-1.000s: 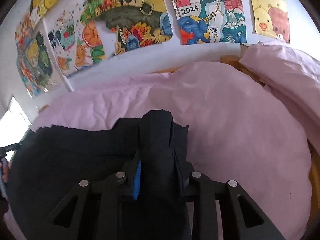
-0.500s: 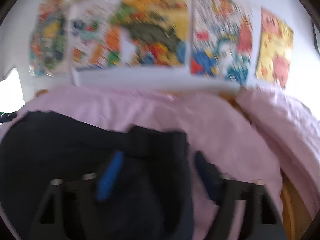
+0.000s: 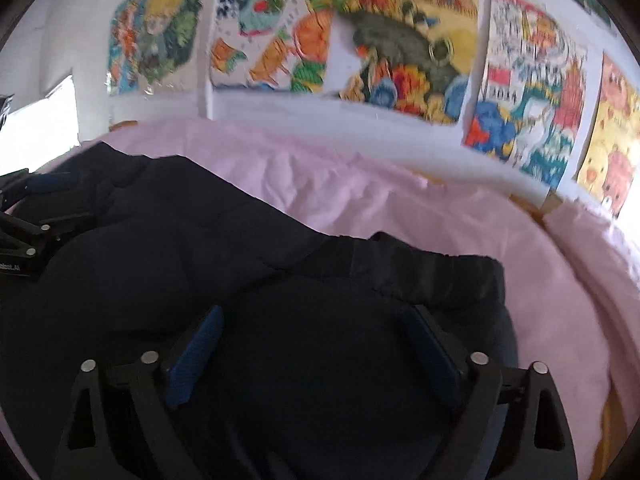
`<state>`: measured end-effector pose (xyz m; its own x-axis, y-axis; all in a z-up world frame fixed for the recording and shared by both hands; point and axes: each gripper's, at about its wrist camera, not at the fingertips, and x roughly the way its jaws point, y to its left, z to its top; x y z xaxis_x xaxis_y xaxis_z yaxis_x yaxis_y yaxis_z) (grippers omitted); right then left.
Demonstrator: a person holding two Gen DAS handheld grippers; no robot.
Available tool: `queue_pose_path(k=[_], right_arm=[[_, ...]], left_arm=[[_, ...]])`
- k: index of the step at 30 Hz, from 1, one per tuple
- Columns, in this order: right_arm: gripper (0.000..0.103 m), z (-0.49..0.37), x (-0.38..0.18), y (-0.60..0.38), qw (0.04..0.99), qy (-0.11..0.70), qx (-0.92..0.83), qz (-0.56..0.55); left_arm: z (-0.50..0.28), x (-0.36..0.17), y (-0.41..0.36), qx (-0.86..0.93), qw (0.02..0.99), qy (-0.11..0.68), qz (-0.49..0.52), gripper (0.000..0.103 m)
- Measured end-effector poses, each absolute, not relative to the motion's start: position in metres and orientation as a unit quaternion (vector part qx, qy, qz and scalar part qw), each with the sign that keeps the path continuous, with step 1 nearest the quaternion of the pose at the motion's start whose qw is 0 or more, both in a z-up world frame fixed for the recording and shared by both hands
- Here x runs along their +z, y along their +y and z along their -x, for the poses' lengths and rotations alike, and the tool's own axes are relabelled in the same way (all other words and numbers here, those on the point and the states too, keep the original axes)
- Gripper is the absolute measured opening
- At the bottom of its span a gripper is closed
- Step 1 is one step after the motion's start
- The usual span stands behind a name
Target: Fold large clothes
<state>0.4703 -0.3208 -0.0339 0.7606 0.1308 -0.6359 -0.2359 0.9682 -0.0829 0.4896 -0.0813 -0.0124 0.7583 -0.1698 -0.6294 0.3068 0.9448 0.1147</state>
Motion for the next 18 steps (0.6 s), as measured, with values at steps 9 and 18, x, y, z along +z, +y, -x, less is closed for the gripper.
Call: queue_pose_path(k=[9,18], right_arm=[[0.1,-0.5,-0.068,-0.325,0.926,0.36,0.096,0.058],[0.103,-0.49,-0.061,-0.327,0.933,0.341,0.102,0.048]], left_arm=[[-0.509,-0.043,-0.077,-0.119,0.934,0.324,-0.098,0.1],[-0.496,-0.035,-0.073,-0.118,0.941,0.306,-0.085,0.101]])
